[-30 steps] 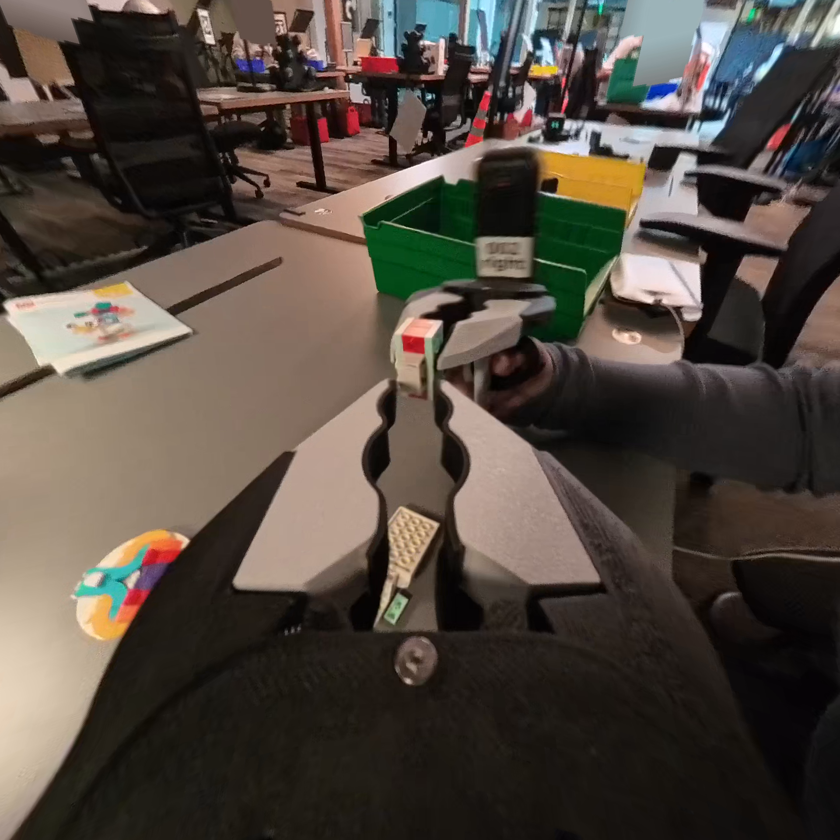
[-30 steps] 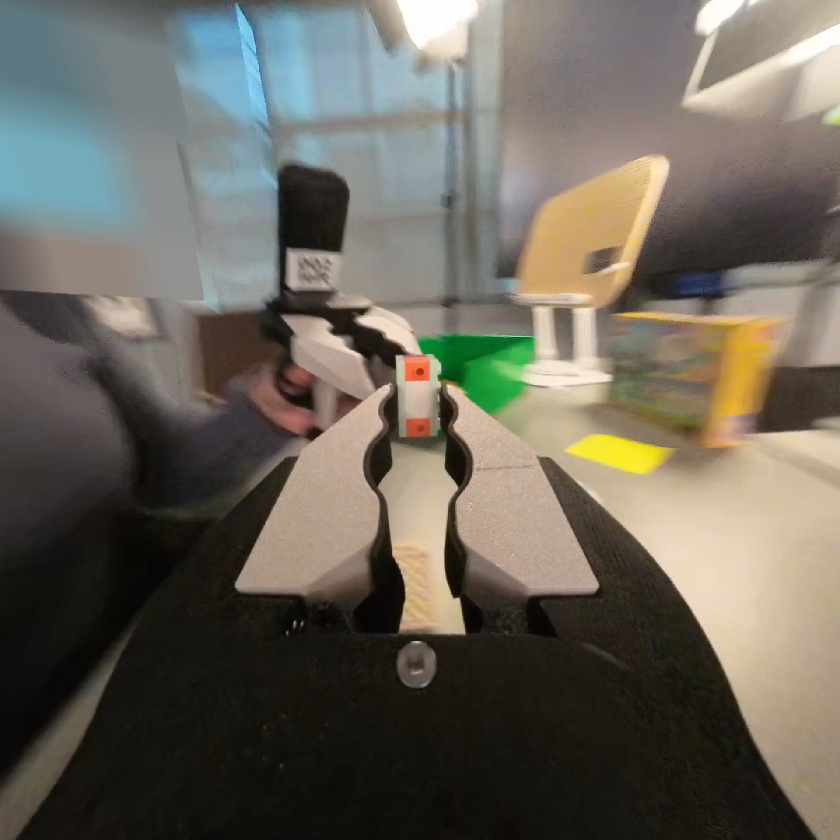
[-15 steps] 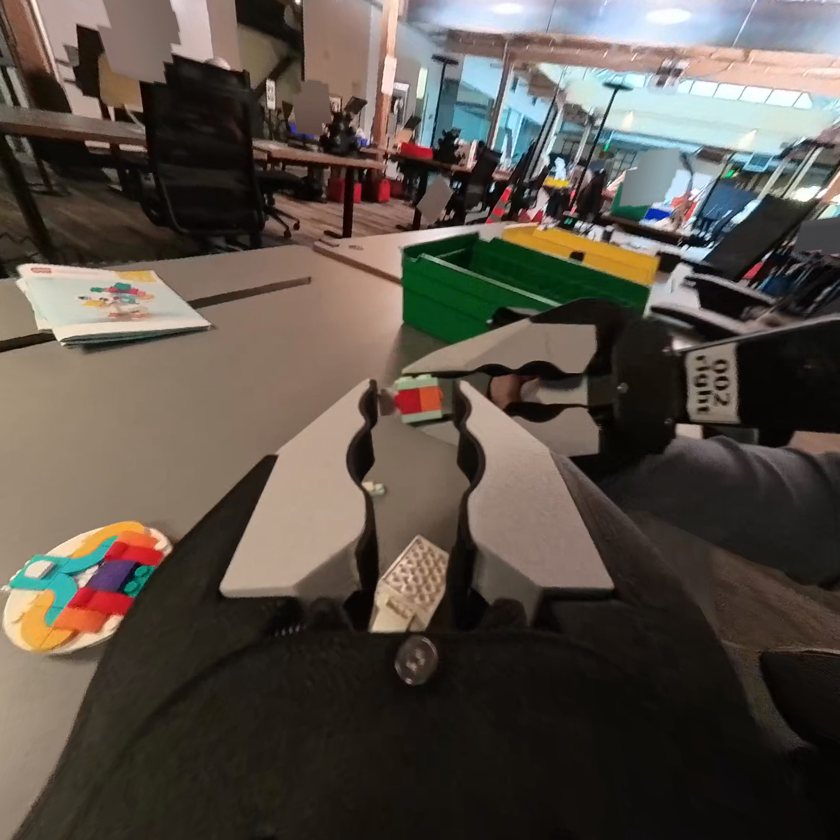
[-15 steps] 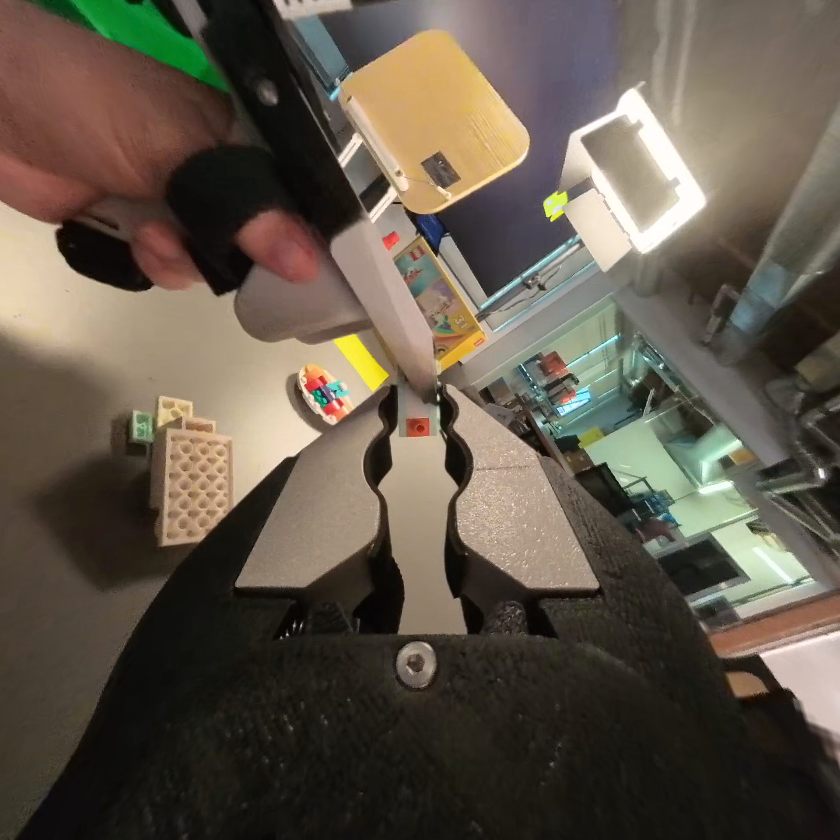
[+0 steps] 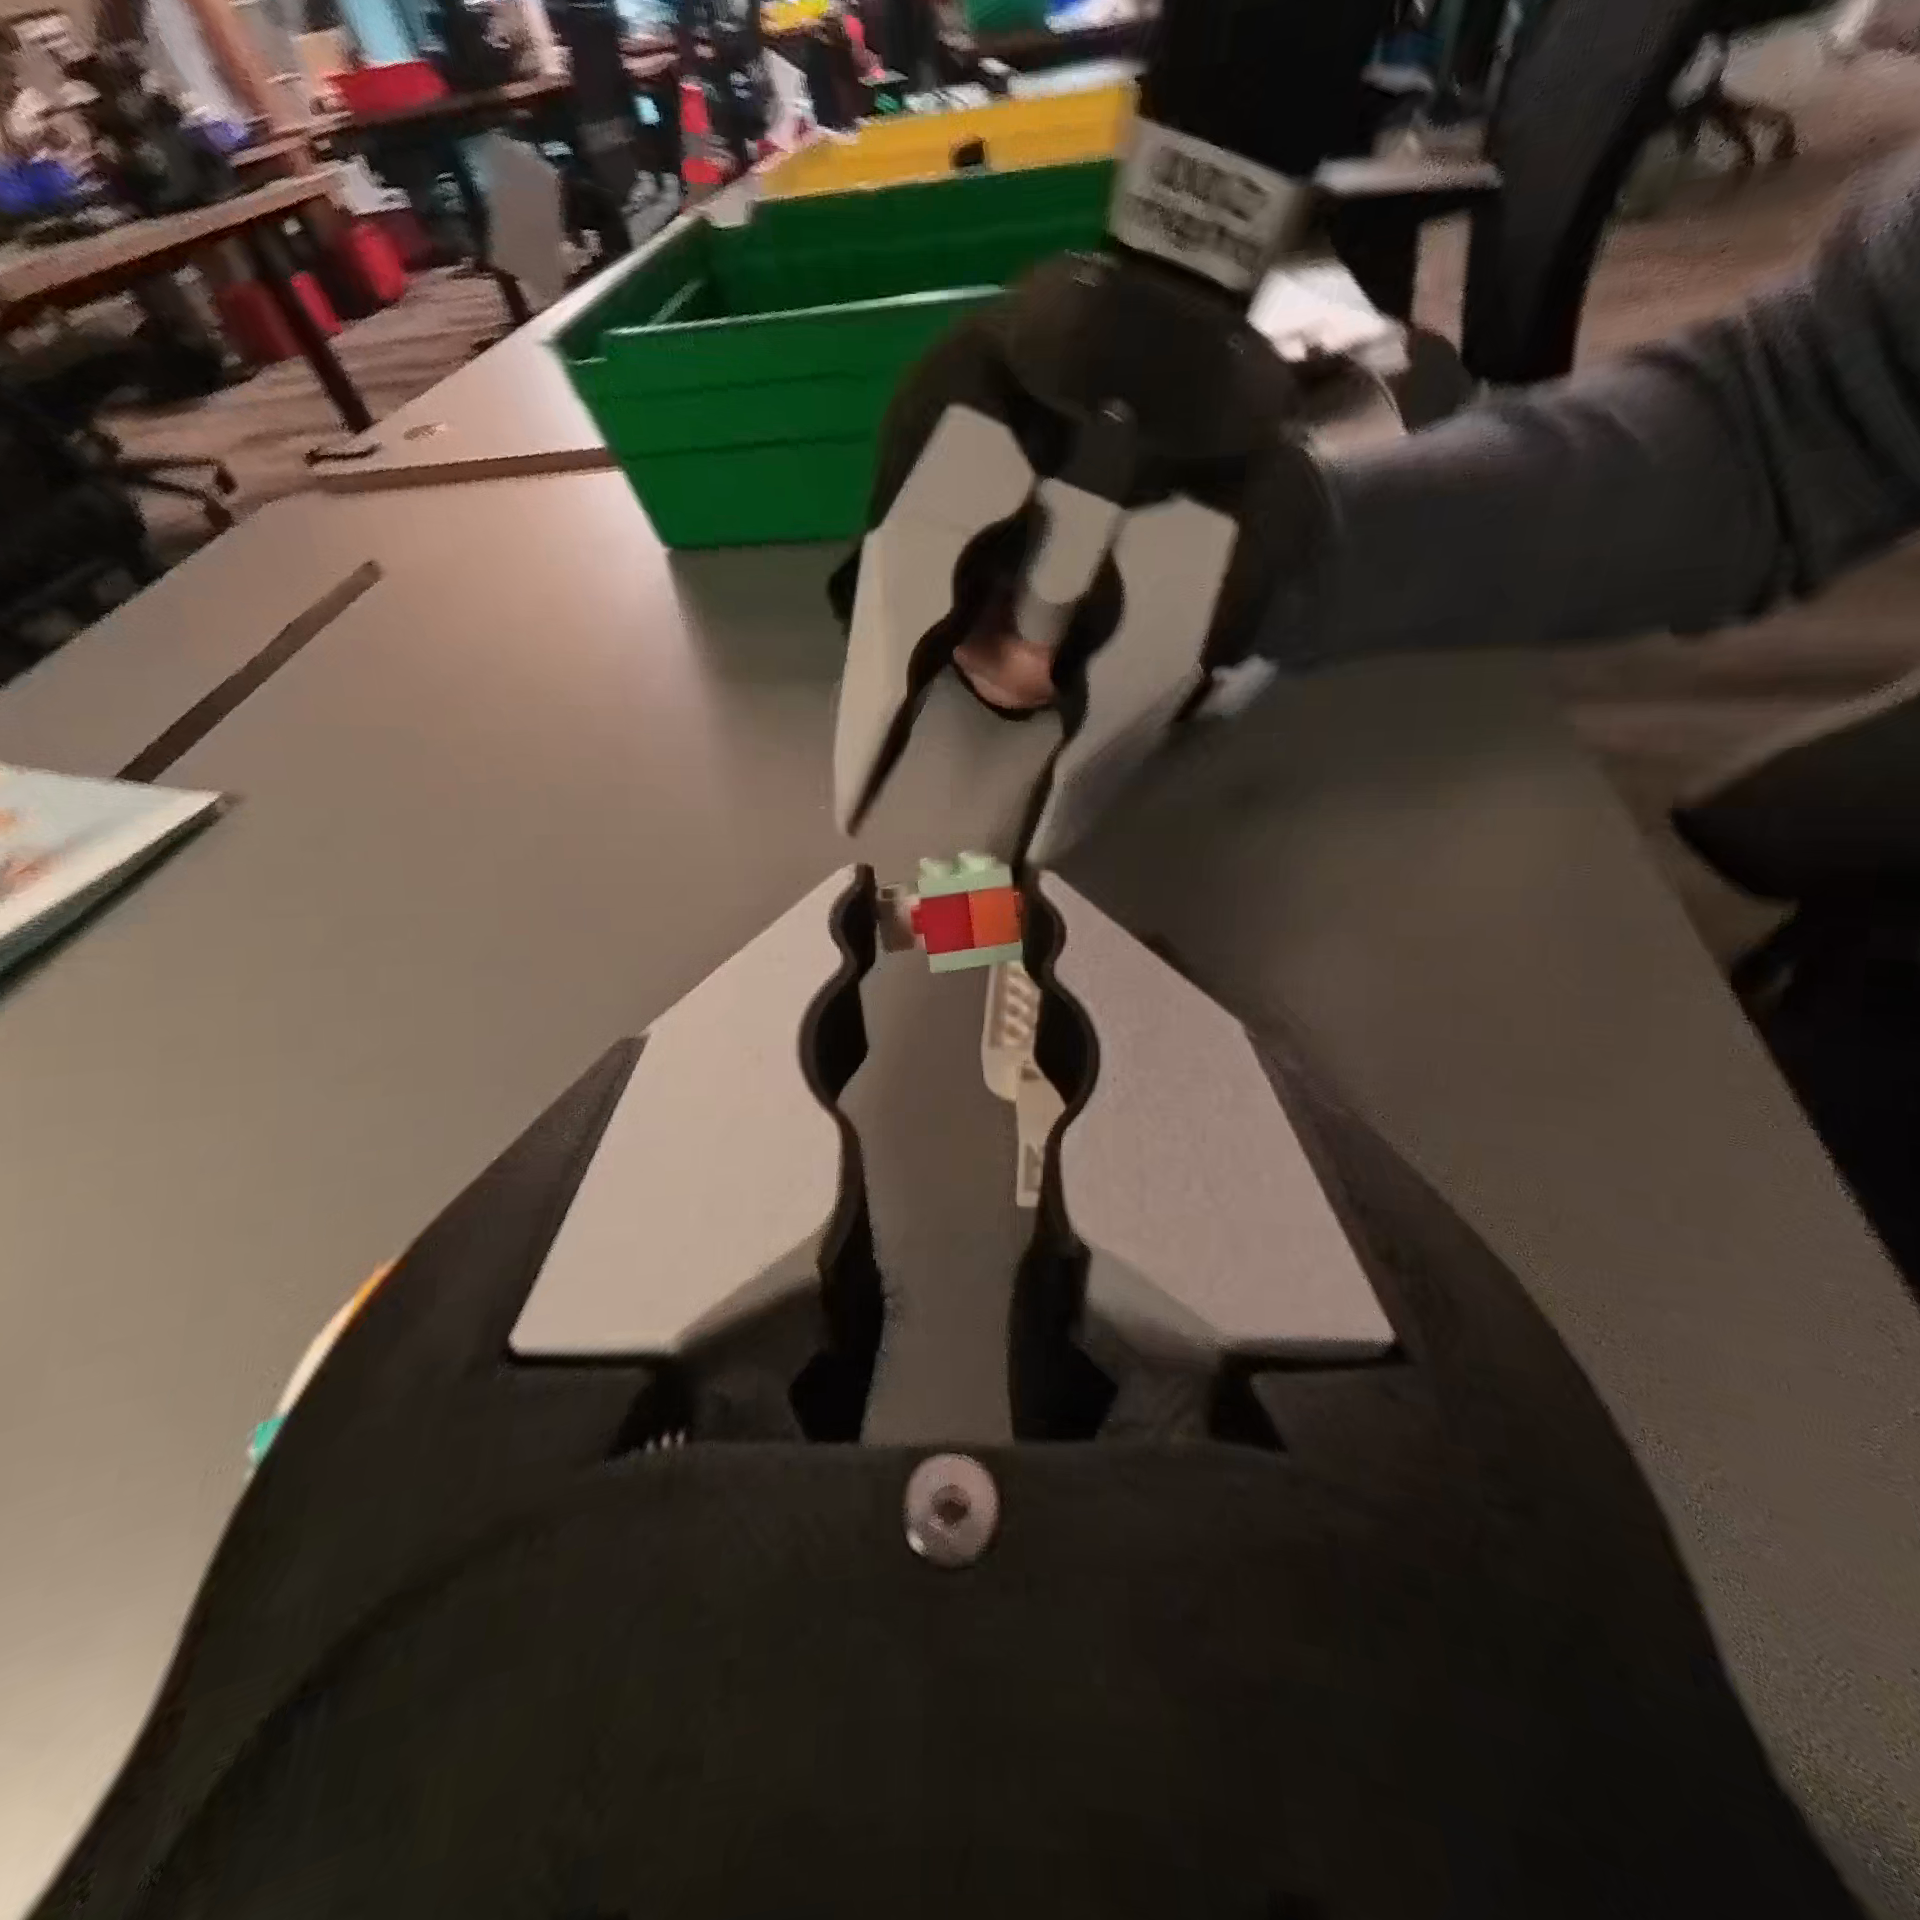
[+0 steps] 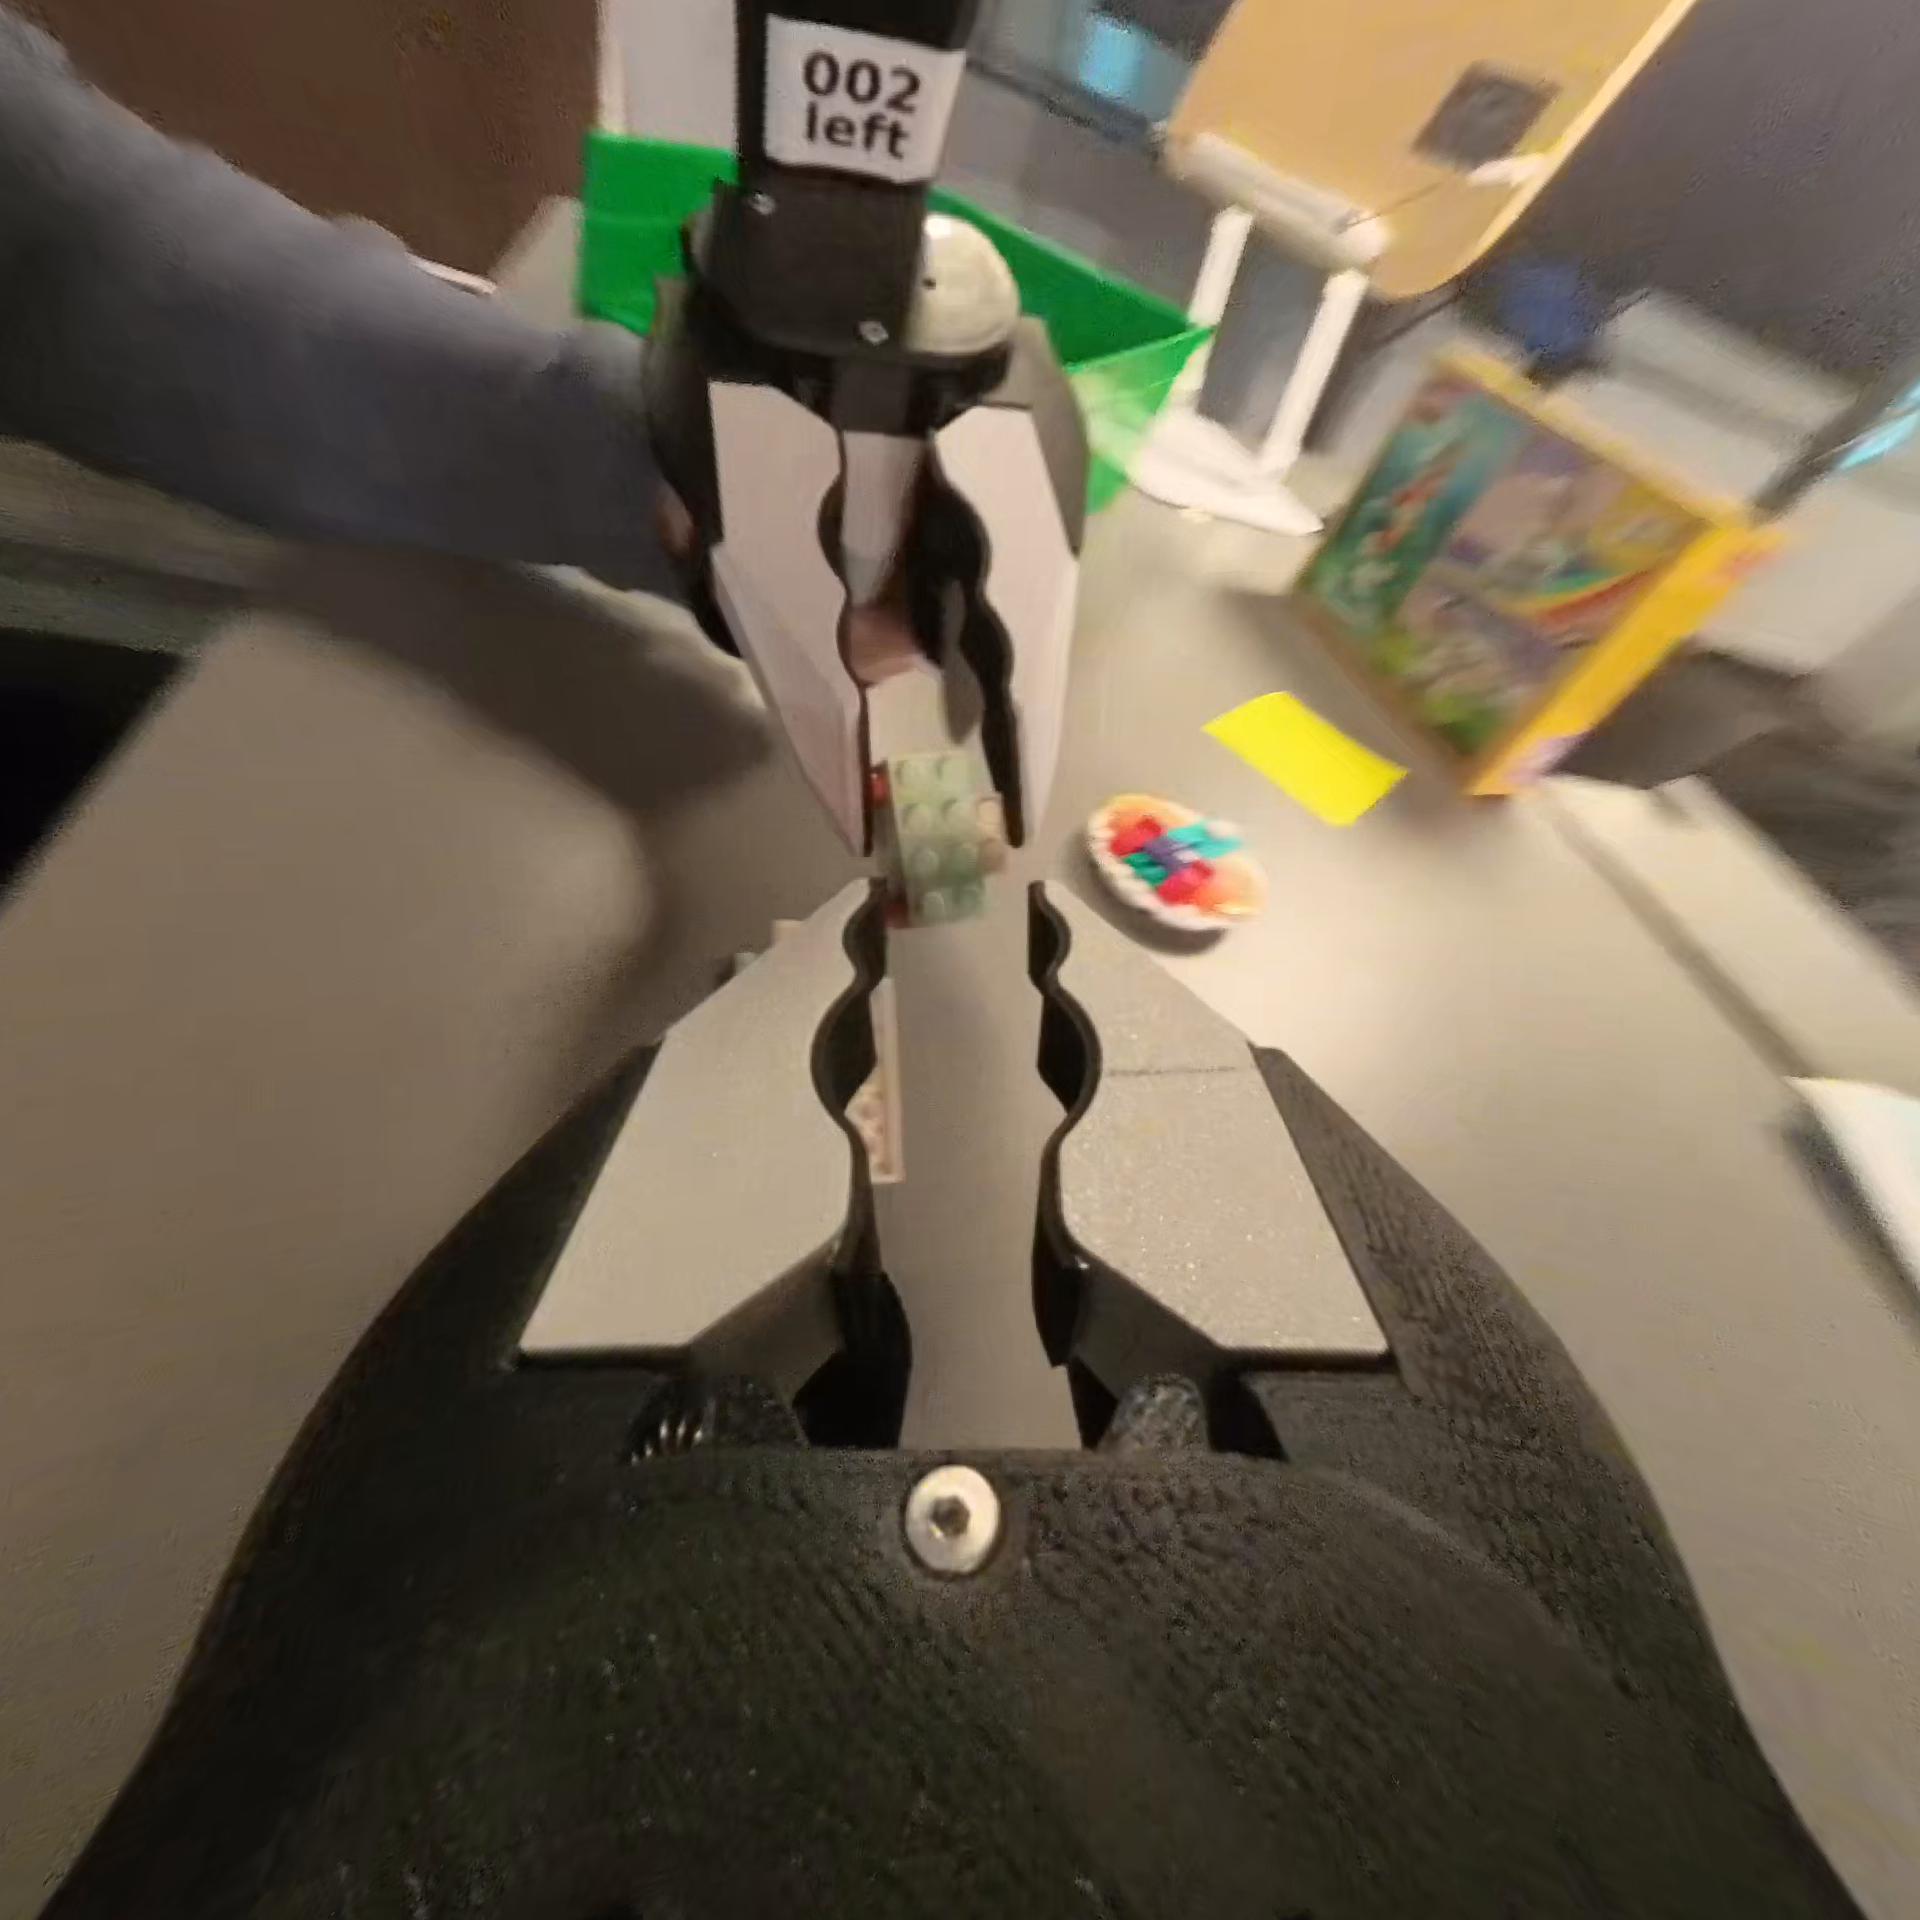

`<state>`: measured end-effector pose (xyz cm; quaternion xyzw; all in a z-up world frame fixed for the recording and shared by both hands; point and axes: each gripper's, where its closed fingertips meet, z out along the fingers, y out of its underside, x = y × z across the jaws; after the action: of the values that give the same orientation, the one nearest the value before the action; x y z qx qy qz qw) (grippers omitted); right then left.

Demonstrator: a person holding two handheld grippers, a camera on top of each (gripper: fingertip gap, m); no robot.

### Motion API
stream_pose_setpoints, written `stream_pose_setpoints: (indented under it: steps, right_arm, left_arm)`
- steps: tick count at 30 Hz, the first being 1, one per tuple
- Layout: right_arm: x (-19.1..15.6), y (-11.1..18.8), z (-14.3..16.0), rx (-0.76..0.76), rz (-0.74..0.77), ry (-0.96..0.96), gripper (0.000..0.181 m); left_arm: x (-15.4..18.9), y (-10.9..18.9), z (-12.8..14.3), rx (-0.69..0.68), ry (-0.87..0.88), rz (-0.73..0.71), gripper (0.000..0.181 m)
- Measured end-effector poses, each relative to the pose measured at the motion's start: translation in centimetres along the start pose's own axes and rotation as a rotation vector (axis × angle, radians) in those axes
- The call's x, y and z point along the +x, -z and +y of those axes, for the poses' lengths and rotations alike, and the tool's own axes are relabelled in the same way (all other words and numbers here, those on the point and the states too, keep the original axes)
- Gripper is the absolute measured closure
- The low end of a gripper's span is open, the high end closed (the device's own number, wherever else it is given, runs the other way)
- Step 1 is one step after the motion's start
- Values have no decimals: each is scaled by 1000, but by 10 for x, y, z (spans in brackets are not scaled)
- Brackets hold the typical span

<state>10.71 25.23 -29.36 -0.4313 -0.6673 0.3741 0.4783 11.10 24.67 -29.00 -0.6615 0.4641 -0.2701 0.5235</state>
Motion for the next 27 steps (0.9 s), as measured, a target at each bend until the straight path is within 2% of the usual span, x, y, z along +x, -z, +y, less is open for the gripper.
stream_pose_setpoints:
  steps: [3, 8, 10, 12, 14, 15, 21, 26, 27]
  right_arm:
    - [-18, -2, 8, -37, -163, -118, 163]
    - [-38, -8, 19, -95, -284, -147, 168]
    - [-36, -8, 19, -94, -282, -168, 169]
    - [-27, -5, 16, -63, -255, -218, 169]
    - [-18, -1, 13, -27, -219, -241, 169]
    - [-13, 1, 11, -15, -201, -243, 169]
    - [-10, 2, 12, -15, -176, -213, 169]
    - [-9, 0, 17, -34, -187, -269, 168]
    - [-6, 0, 16, -27, -181, -290, 162]
  left_arm:
    - [12, -4, 11, -73, -78, 67, 155]
    - [29, -10, 13, -82, -39, 169, 155]
    - [29, -12, 12, -88, -36, 166, 155]
    - [19, -11, 6, -52, 2, 105, 156]
    - [5, -7, 4, -27, 20, 11, 138]
    - [1, -5, 3, -15, 18, -11, 135]
    - [3, -11, 6, 1, 13, -7, 156]
    - [0, -12, 13, -38, 20, -9, 158]
    - [-1, -12, 12, -26, 24, -15, 158]
